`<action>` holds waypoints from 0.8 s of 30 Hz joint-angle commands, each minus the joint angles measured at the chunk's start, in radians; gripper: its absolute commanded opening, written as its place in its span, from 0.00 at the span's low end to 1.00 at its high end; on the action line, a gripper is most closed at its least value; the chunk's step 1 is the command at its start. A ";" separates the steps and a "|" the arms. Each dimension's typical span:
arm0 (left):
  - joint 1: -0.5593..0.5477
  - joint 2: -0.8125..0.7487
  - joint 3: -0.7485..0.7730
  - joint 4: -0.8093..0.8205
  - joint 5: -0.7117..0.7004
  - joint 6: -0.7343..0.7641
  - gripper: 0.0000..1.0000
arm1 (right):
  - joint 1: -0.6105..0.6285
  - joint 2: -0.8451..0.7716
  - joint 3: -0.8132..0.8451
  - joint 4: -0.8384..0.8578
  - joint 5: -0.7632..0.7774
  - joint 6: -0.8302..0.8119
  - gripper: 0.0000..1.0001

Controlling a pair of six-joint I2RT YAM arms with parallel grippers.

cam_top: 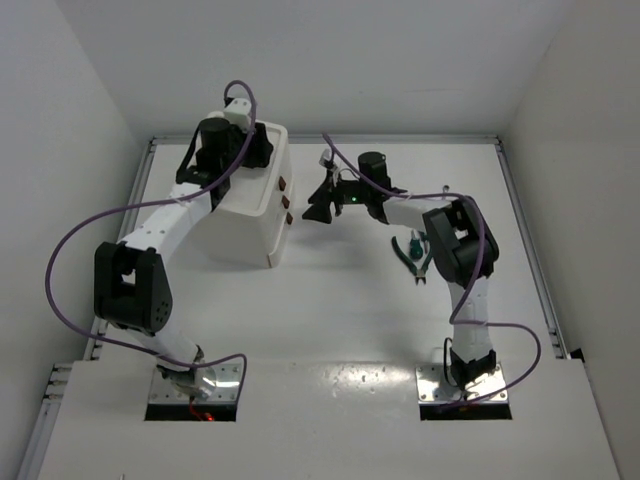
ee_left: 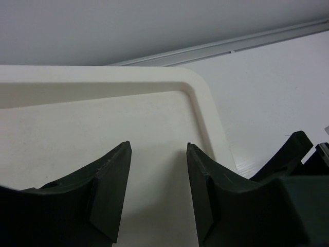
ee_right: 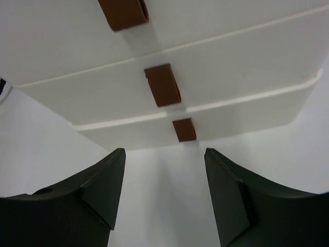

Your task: Sort the tools into containers

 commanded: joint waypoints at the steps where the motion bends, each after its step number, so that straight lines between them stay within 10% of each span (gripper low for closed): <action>1: 0.034 0.147 -0.145 -0.538 -0.050 -0.089 0.54 | 0.017 0.010 0.061 0.157 -0.030 -0.006 0.64; 10: 0.052 0.166 -0.188 -0.547 -0.111 -0.089 0.40 | 0.044 0.010 0.081 0.157 -0.108 -0.053 0.64; 24: 0.052 0.157 -0.210 -0.547 -0.148 -0.089 0.52 | 0.073 0.074 0.147 0.138 -0.019 -0.070 0.64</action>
